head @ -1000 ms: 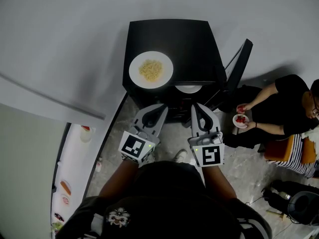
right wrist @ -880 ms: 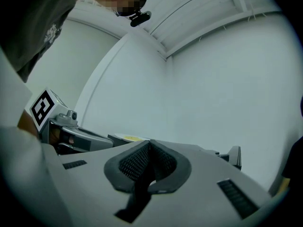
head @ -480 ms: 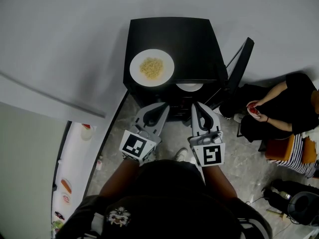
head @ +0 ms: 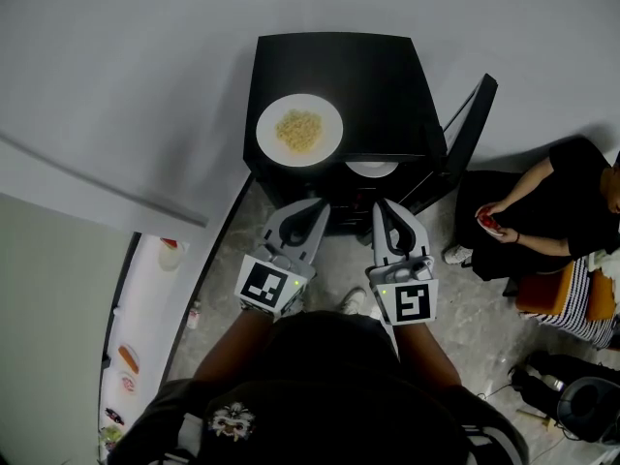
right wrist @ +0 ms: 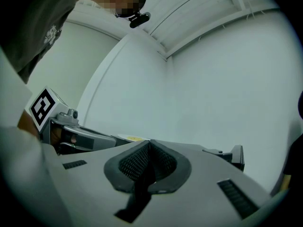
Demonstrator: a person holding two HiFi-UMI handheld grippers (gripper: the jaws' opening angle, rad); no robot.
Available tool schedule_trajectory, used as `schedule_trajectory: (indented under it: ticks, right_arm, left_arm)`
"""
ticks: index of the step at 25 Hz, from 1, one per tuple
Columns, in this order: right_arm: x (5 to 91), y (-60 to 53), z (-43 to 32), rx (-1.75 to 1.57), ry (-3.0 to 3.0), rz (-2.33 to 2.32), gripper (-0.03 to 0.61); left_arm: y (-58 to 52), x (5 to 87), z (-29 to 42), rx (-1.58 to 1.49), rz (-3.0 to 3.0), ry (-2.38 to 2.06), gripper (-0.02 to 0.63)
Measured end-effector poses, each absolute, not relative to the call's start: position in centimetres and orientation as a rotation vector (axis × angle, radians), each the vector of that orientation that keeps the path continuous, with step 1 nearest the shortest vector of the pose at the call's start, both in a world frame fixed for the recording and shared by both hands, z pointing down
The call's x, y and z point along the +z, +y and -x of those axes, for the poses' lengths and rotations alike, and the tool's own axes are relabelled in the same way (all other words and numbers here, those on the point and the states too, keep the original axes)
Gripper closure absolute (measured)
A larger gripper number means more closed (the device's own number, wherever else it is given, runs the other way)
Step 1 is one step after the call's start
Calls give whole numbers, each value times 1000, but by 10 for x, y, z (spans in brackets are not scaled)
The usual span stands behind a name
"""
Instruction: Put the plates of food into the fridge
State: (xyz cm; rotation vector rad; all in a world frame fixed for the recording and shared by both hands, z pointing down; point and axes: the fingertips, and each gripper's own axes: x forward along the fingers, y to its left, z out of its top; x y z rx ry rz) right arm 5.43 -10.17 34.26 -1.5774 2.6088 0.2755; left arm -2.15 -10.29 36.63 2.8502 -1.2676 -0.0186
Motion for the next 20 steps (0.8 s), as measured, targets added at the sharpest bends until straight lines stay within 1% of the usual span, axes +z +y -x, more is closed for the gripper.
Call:
schedule_trajectory:
  ticks: [3,10,16,20]
  right_arm:
    - [343,-101,-54,269,2607,1573,555]
    - [347,-102,-56,230,2594,1573,554]
    - [345,-100,-57,242,2574,1579,554]
    - [343,-98,-56,277,2555,1589,554]
  left_arm:
    - [-102,373,23,30,-2853,-1271,592]
    - [-103,372,28,28,-2842,-1272,592]
    - [-115,361,48,-114,-2711,-1320,592]
    - [-127,348,56,-278,-2611,-1224,591]
